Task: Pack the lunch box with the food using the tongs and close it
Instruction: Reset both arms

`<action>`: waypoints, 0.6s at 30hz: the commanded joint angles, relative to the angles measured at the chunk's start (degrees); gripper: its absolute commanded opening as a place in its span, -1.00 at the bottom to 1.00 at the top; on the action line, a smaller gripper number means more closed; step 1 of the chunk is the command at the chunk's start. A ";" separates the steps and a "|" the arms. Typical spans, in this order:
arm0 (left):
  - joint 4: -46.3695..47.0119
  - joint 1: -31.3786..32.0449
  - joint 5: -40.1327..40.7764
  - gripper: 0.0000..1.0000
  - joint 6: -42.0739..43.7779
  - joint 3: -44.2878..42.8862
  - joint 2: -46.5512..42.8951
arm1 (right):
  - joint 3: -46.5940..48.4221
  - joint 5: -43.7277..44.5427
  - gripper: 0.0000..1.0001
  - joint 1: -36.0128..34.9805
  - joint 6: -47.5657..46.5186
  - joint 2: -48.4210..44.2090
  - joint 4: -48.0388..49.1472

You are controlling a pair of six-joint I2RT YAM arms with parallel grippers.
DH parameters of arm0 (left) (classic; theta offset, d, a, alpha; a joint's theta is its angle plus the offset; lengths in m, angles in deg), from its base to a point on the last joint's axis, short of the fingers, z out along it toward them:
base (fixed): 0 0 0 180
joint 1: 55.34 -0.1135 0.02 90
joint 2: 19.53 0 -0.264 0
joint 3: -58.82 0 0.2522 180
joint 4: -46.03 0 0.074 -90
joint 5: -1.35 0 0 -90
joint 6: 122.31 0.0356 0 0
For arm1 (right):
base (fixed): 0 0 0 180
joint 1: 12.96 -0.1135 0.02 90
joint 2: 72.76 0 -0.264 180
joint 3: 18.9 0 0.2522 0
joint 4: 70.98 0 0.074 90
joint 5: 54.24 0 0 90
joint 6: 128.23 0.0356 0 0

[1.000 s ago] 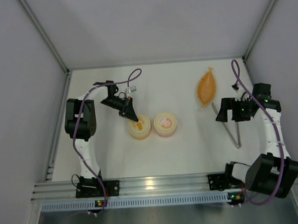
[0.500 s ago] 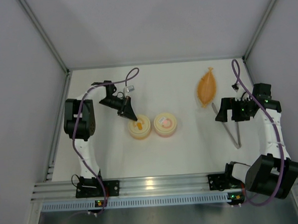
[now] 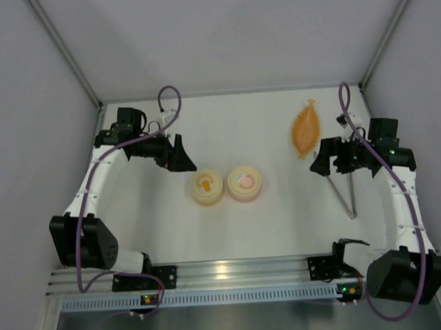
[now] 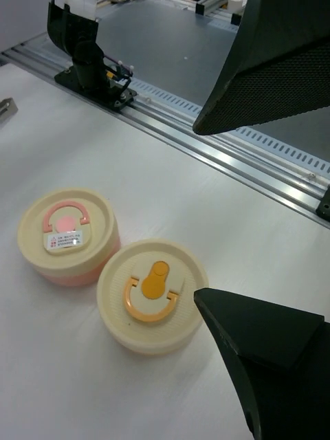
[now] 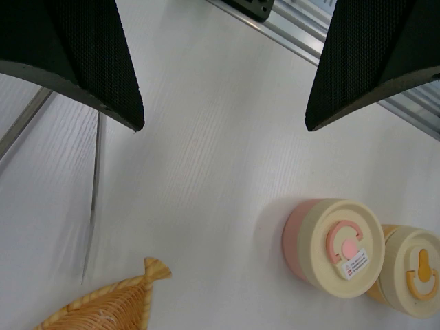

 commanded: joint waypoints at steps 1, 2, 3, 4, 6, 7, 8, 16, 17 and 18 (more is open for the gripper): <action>4.75 -0.59 7.79 0.96 -5.09 3.44 -4.94 | 2.26 1.55 0.99 -2.49 1.98 -1.07 4.30; 5.02 -0.59 10.08 0.96 -5.97 4.40 -5.92 | 2.00 2.43 0.99 -4.06 2.42 -1.33 5.44; 5.37 -0.59 12.81 0.96 -7.19 5.02 -6.80 | 1.74 3.31 0.99 -4.95 3.47 -1.51 6.14; 5.37 -0.59 18.84 0.96 -9.03 5.37 -7.86 | 1.04 5.67 0.99 -6.09 4.01 -2.03 6.76; 4.85 -0.59 24.67 0.96 -10.10 6.51 -8.57 | -0.02 8.93 0.99 -10.04 5.50 -2.65 9.21; 4.06 -0.68 27.05 0.96 -9.93 6.95 -9.09 | -1.24 11.99 0.99 -11.19 5.94 -3.17 9.92; 3.79 -0.85 30.90 0.96 -9.76 7.66 -9.53 | -2.04 13.41 0.99 -14.68 6.21 -3.53 10.63; 10.91 -2.00 42.19 0.96 -7.64 20.49 -19.55 | -9.76 20.72 0.99 -16.74 4.36 -4.93 16.07; 10.91 -2.08 42.45 0.96 -7.82 20.67 -19.90 | -10.39 20.90 0.99 -17.00 4.28 -5.29 16.43; 11.17 -2.00 43.32 0.96 -8.34 20.93 -19.91 | -10.74 21.07 0.99 -17.26 4.27 -5.38 16.69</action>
